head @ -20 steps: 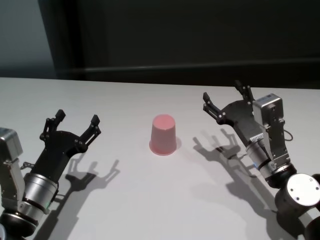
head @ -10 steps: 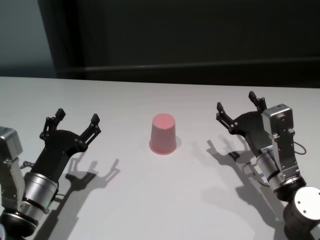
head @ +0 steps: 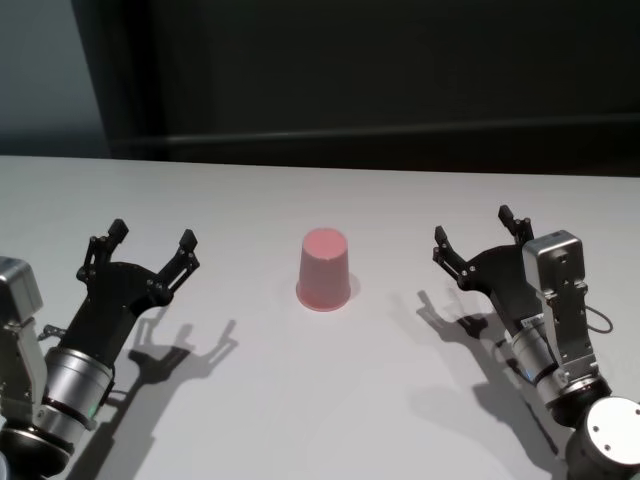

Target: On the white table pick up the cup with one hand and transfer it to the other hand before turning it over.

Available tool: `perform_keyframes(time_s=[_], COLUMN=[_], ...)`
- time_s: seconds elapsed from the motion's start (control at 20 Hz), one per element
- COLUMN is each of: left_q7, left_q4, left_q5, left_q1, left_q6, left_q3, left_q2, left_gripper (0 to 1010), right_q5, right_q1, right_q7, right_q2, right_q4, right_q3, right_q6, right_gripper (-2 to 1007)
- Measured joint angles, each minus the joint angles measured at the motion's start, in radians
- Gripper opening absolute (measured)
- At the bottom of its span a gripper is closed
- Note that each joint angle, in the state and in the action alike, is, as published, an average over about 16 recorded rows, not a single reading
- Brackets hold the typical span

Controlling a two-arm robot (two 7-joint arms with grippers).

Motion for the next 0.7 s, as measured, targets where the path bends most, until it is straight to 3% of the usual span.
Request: perform_keyframes(time_s=[0.7], left_q7=[0.0], left_q4=[0.0], left_q5=[0.0], left_q1=[0.0], left_q6=[0.0], left_q3=[0.0], left_q2=[0.0], left_gripper=[1001], right_q5=[0.021], right_q1=[-0.038], right_q7=[0.017], right_q2=[-0.013], right_q4=[-0.022], right_q3=[0.03], right_q6=[-0.009], right_gripper=[1002])
